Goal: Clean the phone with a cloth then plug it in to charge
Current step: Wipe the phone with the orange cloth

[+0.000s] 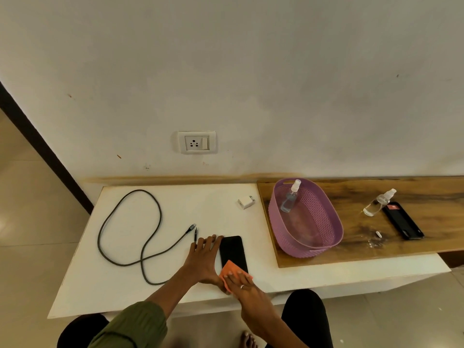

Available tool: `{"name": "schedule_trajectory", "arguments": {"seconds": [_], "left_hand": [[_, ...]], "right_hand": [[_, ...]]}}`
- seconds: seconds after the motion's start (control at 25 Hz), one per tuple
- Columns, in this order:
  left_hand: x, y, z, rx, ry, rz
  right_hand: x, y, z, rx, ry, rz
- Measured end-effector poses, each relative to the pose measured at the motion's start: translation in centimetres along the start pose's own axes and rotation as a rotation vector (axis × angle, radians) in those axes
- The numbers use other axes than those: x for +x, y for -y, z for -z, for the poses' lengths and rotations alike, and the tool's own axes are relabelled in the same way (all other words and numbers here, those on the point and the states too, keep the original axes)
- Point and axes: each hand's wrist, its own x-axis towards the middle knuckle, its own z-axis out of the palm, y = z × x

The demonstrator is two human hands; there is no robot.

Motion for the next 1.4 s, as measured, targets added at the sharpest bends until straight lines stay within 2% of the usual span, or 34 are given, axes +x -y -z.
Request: {"name": "schedule_trajectory", "arguments": {"seconds": [0.12, 0.4, 0.48, 0.56, 0.68, 0.76, 0.84, 1.04, 1.12, 1.2, 1.24, 1.32, 1.4], "left_hand": [[-0.1, -0.1, 0.0, -0.007, -0.002, 0.011], [0.1, 0.0, -0.2, -0.049, 0.000, 0.016], [0.0, -0.1, -0.1, -0.045, 0.001, 0.017], [0.0, -0.1, 0.0, -0.033, -0.006, 0.010], [0.2, 0.2, -0.2, -0.014, -0.015, -0.008], [0.2, 0.4, -0.3, -0.011, -0.029, -0.007], [0.3, 0.5, -0.5, -0.003, -0.021, -0.004], [0.1, 0.1, -0.5, -0.053, -0.013, 0.017], [0.1, 0.1, -0.5, -0.060, -0.011, 0.015], [0.1, 0.2, -0.5, -0.055, -0.013, 0.016], [0.2, 0.2, -0.6, -0.056, -0.019, 0.017], [0.2, 0.2, -0.6, -0.061, -0.031, 0.012], [0.1, 0.1, -0.7, -0.053, -0.046, 0.005]], "right_hand": [[-0.6, -1.1, 0.3, 0.005, -0.090, 0.003], [-1.1, -3.4, 0.8, 0.145, -0.139, -0.194], [-0.8, -2.9, 0.4, 0.143, -0.175, -0.160], [-0.5, -2.0, 0.5, 0.027, -0.272, -0.105], [-0.6, -0.3, -0.5, -0.045, -0.166, -0.076], [-0.6, -0.3, -1.0, -0.192, -0.126, -0.076], [-0.4, -1.5, -0.6, -0.219, -0.182, 0.030], [-2.0, -4.0, 1.1, -0.232, 0.070, 0.019], [-2.1, -4.4, 0.6, -0.096, 0.004, -0.060], [-2.7, -3.4, 1.2, -0.076, -0.029, -0.090], [-2.6, -3.2, 0.8, -0.084, -0.153, -0.127], [-2.5, -3.2, 0.2, -0.031, -0.280, -0.107], [-3.3, -2.7, -0.9, -0.077, -0.251, -0.038]]}}
